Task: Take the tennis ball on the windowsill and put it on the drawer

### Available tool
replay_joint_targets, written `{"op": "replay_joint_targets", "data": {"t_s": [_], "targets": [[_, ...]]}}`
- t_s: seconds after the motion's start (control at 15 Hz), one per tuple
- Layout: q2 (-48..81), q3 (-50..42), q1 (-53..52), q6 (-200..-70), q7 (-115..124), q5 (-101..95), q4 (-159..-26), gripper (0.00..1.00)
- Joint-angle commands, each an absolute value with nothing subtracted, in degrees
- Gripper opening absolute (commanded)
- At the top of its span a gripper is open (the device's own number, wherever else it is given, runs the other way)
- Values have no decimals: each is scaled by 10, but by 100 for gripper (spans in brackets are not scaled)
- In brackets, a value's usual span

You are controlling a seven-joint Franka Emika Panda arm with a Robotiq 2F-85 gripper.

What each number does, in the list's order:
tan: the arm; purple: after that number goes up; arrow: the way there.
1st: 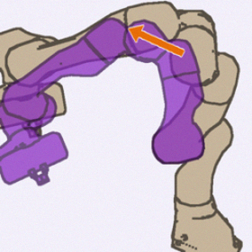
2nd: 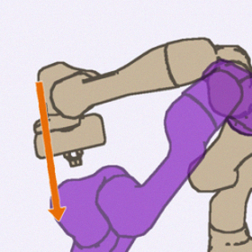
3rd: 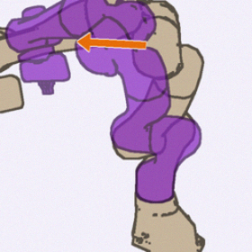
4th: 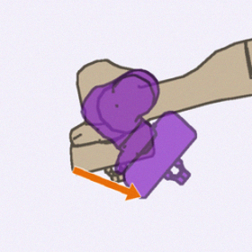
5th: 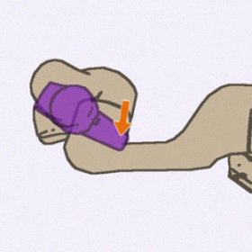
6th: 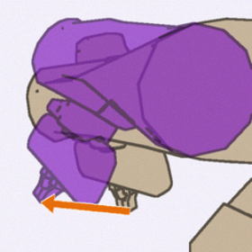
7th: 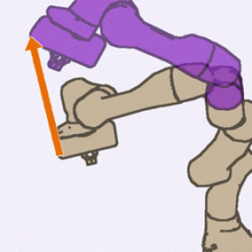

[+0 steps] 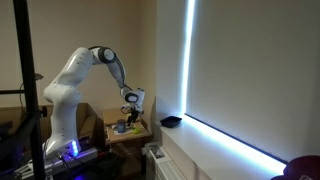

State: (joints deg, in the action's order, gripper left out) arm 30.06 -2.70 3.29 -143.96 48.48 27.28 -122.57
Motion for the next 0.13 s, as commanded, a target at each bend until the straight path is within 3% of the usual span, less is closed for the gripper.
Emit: {"op": "replay_joint_targets", "data": {"t_s": [0.0, 0.07], "targets": [[190, -57, 27, -1330, 521, 238, -1275, 100], [164, -52, 40, -1275, 510, 247, -1275, 100]]}}
